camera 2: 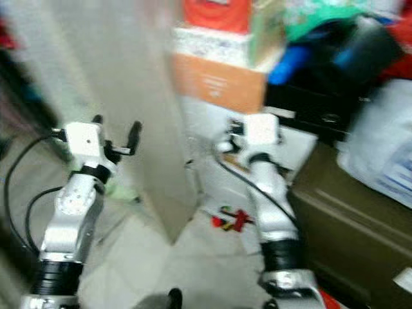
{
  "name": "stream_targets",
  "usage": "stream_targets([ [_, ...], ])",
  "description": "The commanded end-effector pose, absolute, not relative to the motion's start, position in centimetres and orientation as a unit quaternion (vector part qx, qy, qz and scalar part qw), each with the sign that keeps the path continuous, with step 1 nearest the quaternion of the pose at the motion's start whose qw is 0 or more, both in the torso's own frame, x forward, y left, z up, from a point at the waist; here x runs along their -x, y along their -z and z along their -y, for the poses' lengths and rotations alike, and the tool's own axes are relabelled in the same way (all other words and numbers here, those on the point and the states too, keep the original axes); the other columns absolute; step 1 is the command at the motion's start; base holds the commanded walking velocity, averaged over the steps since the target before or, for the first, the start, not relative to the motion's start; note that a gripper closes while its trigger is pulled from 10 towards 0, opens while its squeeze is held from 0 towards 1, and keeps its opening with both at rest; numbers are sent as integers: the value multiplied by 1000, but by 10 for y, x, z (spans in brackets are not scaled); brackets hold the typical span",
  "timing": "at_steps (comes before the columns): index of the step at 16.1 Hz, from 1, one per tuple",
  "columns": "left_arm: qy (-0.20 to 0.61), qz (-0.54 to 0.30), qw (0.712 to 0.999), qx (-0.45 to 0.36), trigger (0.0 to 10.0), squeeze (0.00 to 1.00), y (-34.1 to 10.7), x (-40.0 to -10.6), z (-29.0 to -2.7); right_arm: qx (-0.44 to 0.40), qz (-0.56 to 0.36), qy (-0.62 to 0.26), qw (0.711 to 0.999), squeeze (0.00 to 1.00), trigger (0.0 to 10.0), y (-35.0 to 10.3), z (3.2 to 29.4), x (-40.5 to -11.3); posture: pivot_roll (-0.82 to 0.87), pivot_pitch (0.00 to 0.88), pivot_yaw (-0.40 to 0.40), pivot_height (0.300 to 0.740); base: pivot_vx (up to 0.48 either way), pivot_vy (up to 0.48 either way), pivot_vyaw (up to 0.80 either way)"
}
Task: Clean up the room
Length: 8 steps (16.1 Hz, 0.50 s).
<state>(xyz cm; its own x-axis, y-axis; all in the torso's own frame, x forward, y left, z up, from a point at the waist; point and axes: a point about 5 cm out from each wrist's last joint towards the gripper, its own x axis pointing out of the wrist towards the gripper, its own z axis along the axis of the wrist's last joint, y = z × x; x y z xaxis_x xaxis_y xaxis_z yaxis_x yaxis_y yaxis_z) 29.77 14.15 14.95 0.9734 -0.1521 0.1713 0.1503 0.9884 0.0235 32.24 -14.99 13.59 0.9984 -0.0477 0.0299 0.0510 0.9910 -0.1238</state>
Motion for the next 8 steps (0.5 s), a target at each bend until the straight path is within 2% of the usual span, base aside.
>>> stream_targets([
  [1,62,88,994,-11,10000,0,-153,-296,-148,57,16,17,998,0,10000,-139,145,-321,5,0,44,740,0,0,800],
  [4,46,81,995,-19,10000,0,-154,-285,-152,69,10,16,997,0,10000,-140,154,-310,5,0,25,740,0,0,800],
  [8,-10,75,997,-34,10000,0,-149,-268,-173,71,-16,-3,997,0,10000,-129,160,-289,17,0,13,740,0,0,800],
])
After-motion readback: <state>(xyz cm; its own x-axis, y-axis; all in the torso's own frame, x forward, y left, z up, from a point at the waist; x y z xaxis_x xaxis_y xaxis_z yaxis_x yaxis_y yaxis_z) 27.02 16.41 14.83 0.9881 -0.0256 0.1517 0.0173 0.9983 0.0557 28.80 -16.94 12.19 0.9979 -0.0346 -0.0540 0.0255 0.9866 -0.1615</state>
